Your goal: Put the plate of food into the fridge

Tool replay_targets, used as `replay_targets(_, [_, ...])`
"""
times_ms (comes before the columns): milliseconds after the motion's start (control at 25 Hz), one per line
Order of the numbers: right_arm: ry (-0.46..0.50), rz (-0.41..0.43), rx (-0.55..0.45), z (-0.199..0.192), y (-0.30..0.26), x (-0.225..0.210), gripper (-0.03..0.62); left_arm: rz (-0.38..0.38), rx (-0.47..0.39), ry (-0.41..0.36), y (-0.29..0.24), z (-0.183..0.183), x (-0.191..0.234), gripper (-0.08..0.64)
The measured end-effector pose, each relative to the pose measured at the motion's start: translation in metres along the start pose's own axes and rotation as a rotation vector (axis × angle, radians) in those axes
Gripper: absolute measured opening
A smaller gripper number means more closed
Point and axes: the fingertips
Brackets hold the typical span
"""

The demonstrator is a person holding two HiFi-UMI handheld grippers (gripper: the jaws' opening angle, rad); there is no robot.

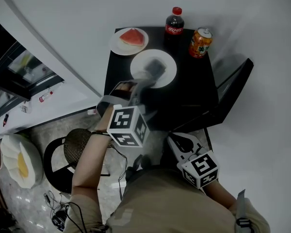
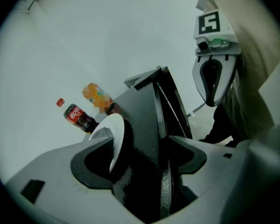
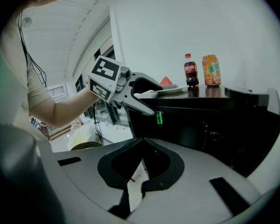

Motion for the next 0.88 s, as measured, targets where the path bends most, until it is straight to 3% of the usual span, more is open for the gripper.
replay_targets(320, [-0.003,-0.007,-0.008,0.0,0.003,0.001,0.023,0.004,0.052,-0.053,-0.001,-0.003,-0.003,0.337])
replay_targets(880, [-0.014,-0.007,-0.009,-0.003,0.006,0.001,0.023,-0.024,0.059,-0.047,0.007,0.0,-0.013,0.337])
Point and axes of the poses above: the fingertips, and each gripper's own axes: y backward along the fingers, x to its left, z out of its top
